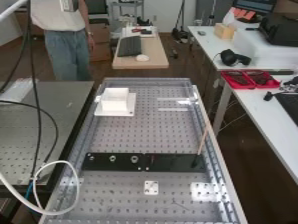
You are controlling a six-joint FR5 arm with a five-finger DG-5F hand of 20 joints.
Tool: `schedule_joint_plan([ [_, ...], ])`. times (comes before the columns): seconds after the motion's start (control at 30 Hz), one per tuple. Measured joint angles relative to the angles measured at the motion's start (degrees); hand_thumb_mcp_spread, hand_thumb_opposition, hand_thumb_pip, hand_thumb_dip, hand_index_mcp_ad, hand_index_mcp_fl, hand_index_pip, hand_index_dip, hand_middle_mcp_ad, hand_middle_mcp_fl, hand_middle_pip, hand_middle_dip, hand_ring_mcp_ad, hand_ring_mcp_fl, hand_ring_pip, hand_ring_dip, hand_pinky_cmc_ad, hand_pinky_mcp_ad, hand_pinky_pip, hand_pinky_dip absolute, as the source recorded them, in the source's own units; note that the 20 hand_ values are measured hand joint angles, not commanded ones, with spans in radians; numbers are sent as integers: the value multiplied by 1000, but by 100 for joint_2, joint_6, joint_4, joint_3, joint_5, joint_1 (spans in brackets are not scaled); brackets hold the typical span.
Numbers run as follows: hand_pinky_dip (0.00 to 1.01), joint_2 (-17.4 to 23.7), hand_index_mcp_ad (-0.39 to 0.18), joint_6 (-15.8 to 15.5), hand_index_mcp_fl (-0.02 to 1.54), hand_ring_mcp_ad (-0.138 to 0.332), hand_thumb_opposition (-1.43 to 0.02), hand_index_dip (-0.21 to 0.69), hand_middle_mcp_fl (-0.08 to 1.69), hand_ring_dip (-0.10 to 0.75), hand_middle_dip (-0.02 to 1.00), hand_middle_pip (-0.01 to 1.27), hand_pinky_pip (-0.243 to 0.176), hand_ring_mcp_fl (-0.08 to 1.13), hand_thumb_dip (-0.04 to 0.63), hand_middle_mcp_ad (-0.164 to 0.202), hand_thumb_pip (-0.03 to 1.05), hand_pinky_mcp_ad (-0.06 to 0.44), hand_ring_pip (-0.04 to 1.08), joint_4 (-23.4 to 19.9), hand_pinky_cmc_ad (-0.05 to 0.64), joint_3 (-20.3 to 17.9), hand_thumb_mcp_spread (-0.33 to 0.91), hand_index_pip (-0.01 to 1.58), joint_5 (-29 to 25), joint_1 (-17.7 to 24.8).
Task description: Grab the larger nut and place it in the white container
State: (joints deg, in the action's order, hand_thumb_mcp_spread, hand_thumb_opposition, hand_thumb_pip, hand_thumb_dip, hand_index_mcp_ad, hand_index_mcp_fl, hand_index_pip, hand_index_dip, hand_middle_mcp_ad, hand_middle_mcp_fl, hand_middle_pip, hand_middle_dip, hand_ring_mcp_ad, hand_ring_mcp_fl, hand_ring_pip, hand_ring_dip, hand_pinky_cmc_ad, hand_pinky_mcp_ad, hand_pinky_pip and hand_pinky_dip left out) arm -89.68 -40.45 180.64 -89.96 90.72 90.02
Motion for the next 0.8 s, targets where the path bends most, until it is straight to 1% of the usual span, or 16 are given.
schedule_joint_plan([
  [0.1,19,2,-5,1,24,70,0,0,5,16,26,10,-10,-2,2,79,5,49,12,1,61,1,-7,3,-1,-1],
  [0.13,37,2,-5,1,24,70,-72,0,5,19,26,10,-10,-2,0,75,70,49,12,3,61,1,23,7,1,-1],
  [0.17,58,0,-3,1,19,70,-154,0,10,16,26,19,-10,-2,2,61,208,56,17,7,63,3,72,3,1,0],
  [0.2,138,-2,-7,1,17,70,-290,0,7,24,33,37,-10,0,21,59,389,82,26,9,82,4,159,21,-1,0],
  [0.23,215,-4,-7,4,24,72,-363,0,5,30,65,58,-12,2,28,59,414,101,23,11,98,4,195,38,-2,0],
  [0.27,325,-6,-7,8,19,80,-445,0,5,59,94,73,-14,2,37,63,400,129,37,11,133,5,208,45,-2,0],
  [0.3,382,-6,-7,7,21,75,-492,0,12,73,126,91,-28,0,40,59,379,164,58,12,155,6,208,56,-2,-1],
  [0.33,417,-7,-7,4,19,91,-513,0,9,72,136,89,-28,0,45,63,375,180,51,13,183,6,206,52,-2,-1],
  [0.37,454,-8,-7,4,21,103,-552,0,3,87,152,93,-33,0,45,59,375,215,66,14,215,7,208,72,-1,-2],
  [0.43,506,-8,-7,3,21,126,-590,0,12,103,176,108,-42,-2,51,59,405,248,77,14,246,6,204,72,0,-3],
  [0.47,538,-8,-7,2,21,133,-607,0,12,106,192,108,-59,-2,51,59,415,265,79,14,265,6,206,72,0,-4],
  [0.53,581,-10,-7,3,24,136,-632,0,9,119,202,108,-63,-2,47,59,415,281,75,14,300,6,202,80,0,-7],
  [0.6,602,-10,-7,4,24,157,-653,0,7,122,206,110,-65,-2,47,59,415,297,80,17,318,3,206,84,0,-9],
  [0.63,599,-10,-7,5,24,152,-667,0,5,127,206,110,-75,-2,47,59,415,293,84,13,311,2,202,84,-1,-9],
  [0.67,614,-12,-7,7,24,157,-667,-3,5,134,206,115,-75,-2,47,59,415,302,80,9,333,0,202,82,-3,-11],
  [0.8,648,-20,-3,23,23,169,-682,9,37,134,218,122,-91,0,47,59,415,314,87,-1,349,-10,192,87,-9,-18],
])
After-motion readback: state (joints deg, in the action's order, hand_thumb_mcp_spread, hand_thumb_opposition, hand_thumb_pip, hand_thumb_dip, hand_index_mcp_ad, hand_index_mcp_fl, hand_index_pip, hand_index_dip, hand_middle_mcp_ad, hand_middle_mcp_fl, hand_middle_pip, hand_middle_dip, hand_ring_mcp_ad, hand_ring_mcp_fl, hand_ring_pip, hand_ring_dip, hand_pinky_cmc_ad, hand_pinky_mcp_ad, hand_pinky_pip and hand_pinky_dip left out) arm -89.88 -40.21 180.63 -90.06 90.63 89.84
